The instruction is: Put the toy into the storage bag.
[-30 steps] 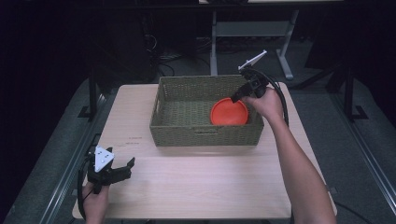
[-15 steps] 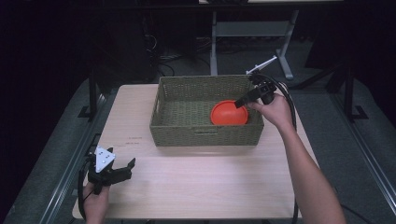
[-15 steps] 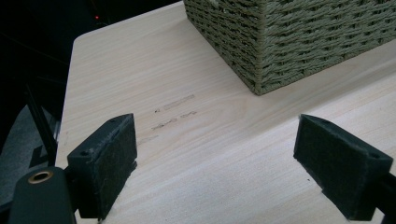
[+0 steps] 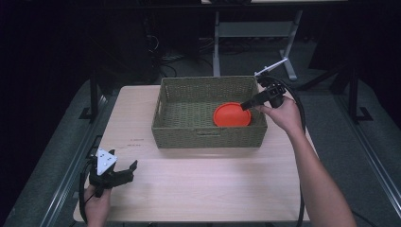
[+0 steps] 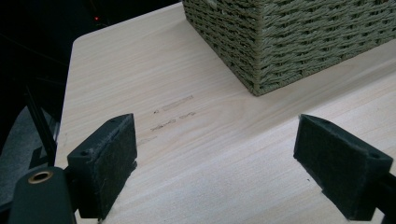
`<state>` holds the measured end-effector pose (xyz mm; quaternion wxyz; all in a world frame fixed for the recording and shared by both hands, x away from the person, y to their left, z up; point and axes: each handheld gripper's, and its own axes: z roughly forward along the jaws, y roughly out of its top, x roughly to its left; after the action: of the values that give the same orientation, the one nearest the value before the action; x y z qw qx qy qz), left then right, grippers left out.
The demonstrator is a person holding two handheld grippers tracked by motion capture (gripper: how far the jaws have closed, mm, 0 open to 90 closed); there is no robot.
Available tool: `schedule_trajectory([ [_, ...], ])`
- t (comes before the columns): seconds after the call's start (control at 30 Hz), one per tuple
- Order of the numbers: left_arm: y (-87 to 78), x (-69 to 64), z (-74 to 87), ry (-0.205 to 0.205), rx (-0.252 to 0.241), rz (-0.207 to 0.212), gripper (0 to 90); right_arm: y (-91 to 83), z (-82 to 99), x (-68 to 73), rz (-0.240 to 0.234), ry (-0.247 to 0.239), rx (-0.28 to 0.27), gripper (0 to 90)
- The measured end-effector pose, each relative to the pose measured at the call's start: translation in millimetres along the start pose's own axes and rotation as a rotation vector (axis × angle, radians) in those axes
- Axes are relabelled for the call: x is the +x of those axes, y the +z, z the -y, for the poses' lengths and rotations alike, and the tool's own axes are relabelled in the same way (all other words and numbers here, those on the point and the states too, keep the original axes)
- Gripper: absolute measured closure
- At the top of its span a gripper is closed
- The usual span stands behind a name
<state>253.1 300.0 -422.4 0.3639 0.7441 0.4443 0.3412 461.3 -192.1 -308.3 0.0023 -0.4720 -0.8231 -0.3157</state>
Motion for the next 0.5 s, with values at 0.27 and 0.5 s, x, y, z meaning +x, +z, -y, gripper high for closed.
schedule_trajectory([
  [0.27, 0.3, -1.7, -0.3, 0.009, 0.0, 0.003, 12.8, -9.1, 6.9, -1.7, -0.016, 0.005, -0.02, 35.8],
  [0.5, -1.1, 0.2, 0.4, 0.001, -0.001, -0.006, 12.8, -17.5, 15.1, 0.0, -0.022, 0.001, -0.029, 35.7],
])
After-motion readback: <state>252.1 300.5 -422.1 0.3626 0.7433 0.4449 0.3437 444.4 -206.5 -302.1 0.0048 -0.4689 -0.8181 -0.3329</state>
